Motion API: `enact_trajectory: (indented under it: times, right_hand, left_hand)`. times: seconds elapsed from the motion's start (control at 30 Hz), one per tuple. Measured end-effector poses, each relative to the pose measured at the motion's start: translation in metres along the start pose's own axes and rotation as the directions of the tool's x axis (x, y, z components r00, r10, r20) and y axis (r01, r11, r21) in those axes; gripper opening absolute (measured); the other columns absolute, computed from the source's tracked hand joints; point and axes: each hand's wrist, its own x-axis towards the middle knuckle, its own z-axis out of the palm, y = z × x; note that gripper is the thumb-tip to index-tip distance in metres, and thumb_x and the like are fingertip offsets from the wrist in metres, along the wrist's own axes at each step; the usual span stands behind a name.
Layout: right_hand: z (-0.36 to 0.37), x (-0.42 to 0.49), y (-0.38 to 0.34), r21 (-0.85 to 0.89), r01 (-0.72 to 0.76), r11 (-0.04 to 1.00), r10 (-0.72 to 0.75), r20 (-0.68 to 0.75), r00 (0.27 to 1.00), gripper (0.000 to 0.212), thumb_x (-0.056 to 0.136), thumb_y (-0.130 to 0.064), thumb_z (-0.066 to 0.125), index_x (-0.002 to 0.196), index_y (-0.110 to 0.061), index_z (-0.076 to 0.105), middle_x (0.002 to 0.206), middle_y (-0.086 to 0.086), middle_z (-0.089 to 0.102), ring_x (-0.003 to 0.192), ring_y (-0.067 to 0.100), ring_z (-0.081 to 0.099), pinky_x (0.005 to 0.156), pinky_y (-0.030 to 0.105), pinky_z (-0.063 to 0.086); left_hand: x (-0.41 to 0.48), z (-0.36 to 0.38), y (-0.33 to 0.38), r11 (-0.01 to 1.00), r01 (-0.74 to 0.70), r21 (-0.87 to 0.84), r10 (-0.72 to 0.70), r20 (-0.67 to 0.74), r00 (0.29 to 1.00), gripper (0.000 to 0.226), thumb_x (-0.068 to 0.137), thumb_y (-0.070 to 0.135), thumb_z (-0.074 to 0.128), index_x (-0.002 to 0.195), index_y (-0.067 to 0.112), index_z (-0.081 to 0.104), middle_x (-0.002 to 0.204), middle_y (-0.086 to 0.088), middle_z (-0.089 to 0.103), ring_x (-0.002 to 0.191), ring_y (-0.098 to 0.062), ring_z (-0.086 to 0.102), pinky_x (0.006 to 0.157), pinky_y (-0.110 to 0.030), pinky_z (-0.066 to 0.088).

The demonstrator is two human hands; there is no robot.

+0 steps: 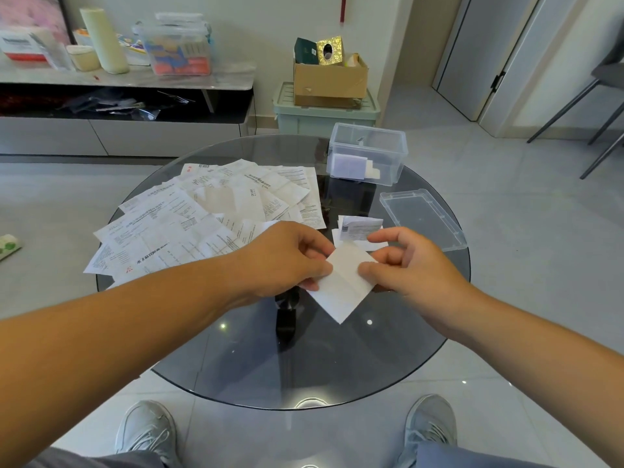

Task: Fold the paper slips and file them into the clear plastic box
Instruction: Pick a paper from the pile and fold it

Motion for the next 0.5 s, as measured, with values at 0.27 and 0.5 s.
enact_trajectory:
  times: [0.27,0.5]
  right_hand:
    - [-0.008,-0.021,0.000,-0.529,0.493,0.691,-0.421,0.259,0.869,0.011,0.093,-0.026,0.067,0.086,-0.034,0.065,0.082,-0.016,0.064,0.083,0.009,0.061,0.072,0.021,0.049]
    - [-0.002,-0.015,0.018,-0.667,0.363,0.650,-0.230,0.283,0.931,0.006,0.093,-0.039,0.064,0.091,-0.041,0.059,0.087,-0.014,0.061,0.086,0.005,0.055,0.075,0.026,0.047]
  left_hand:
    - [-0.018,-0.003,-0.018,0.882,-0.288,0.373,0.279,0.079,0.957,0.011,0.086,0.031,0.076,0.084,0.025,0.067,0.081,0.012,0.068,0.079,-0.001,0.064,0.071,-0.018,0.052]
    - [-0.019,0.004,-0.027,0.637,-0.330,0.696,0.315,0.154,0.936,0.022,0.089,0.054,0.064,0.090,0.032,0.065,0.083,0.017,0.062,0.084,-0.001,0.055,0.071,-0.020,0.048]
